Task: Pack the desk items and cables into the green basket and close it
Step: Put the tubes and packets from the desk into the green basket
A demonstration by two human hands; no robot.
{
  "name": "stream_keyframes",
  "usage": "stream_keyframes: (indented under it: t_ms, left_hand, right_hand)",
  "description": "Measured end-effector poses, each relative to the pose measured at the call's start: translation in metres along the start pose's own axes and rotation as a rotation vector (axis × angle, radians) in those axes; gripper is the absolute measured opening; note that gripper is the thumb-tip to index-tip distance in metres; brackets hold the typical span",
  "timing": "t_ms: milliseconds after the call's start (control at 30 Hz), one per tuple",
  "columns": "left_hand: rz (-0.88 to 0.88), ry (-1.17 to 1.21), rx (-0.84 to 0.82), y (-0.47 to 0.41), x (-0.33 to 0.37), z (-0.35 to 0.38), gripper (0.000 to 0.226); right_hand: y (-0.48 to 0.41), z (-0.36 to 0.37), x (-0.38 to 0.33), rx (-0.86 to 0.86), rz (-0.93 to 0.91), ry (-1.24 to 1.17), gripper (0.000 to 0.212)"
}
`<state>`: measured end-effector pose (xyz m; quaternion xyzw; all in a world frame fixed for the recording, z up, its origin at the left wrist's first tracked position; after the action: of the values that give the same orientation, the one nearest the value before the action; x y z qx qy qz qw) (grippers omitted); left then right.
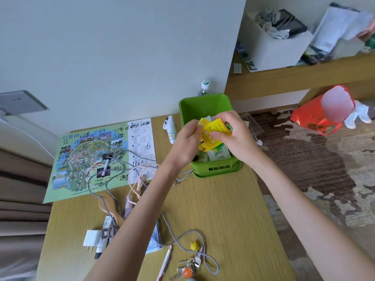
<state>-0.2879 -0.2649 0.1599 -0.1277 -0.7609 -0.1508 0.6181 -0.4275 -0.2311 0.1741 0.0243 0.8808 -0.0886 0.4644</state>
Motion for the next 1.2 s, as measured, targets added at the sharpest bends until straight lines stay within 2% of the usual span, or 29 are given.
stream_keyframes:
  t_ms: [67,167,267,333,400,500,600,733,800,833,933,967,1000,1033,1100,1200]
  left_hand:
    - [-0.002,0.032,0.013,-0.010,0.000,0.007,0.013]
    - [-0.027,0.055,0.010,-0.024,-0.010,0.010,0.012]
    - [0.025,-0.152,0.101,-0.030,-0.028,0.000,0.016]
    - [0.094,-0.420,0.184,-0.029,-0.045,-0.011,0.025]
    - [0.104,-0.536,0.186,-0.025,-0.064,-0.016,0.033]
    - [0.162,-0.557,0.154,-0.017,-0.083,-0.015,0.040]
    - [0.231,-0.579,0.194,-0.013,-0.090,-0.012,0.044]
    - [0.211,-0.632,0.264,-0.011,-0.096,-0.010,0.040]
    - [0.173,-0.626,0.298,-0.010,-0.099,-0.010,0.038]
    - [0.157,-0.624,0.307,-0.009,-0.100,-0.010,0.037]
    - [0.150,-0.640,0.307,-0.009,-0.098,-0.010,0.035]
    - [0.151,-0.643,0.296,-0.009,-0.096,-0.011,0.036]
    - [0.152,-0.646,0.283,-0.008,-0.095,-0.012,0.037]
    - [0.153,-0.648,0.272,-0.007,-0.094,-0.015,0.037]
    - [0.150,-0.646,0.267,-0.001,-0.095,-0.023,0.032]
    - [0.134,-0.638,0.270,0.017,-0.105,-0.040,0.020]
  right_hand:
    - [-0.009,0.000,0.009,-0.009,0.014,0.048,0.025]
    - [-0.018,0.002,0.026,-0.016,0.046,0.106,0.030]
    - [-0.023,0.005,0.044,-0.054,0.030,0.159,0.032]
    - [-0.025,0.012,0.055,-0.156,0.024,0.265,0.029]
    - [-0.025,0.023,0.065,-0.279,-0.008,0.398,0.026]
    - [-0.021,0.040,0.074,-0.401,-0.044,0.600,0.038]
    - [-0.020,0.050,0.081,-0.507,-0.034,0.766,0.039]
    - [-0.024,0.051,0.089,-0.636,0.125,0.764,0.038]
    - [-0.024,0.051,0.090,-0.684,0.175,0.725,0.028]
    - [-0.023,0.051,0.091,-0.683,0.185,0.715,0.021]
    - [-0.026,0.052,0.091,-0.686,0.197,0.688,0.049]
    - [-0.026,0.051,0.089,-0.680,0.201,0.678,0.047]
    - [-0.026,0.051,0.086,-0.679,0.234,0.709,0.032]
    - [-0.025,0.050,0.081,-0.670,0.220,0.713,0.009]
    - [-0.022,0.048,0.078,-0.652,0.193,0.719,0.032]
    - [-0.012,0.042,0.061,-0.495,0.106,0.623,0.035]
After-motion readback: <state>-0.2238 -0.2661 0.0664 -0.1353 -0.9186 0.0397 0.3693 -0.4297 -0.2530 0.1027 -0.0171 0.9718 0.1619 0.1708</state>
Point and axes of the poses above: each hand's wrist, its own y-axis away from the middle knuckle, its own z-axis out of the palm, x = y × z, the point moved 4 cm from there along -y, towards the middle knuckle
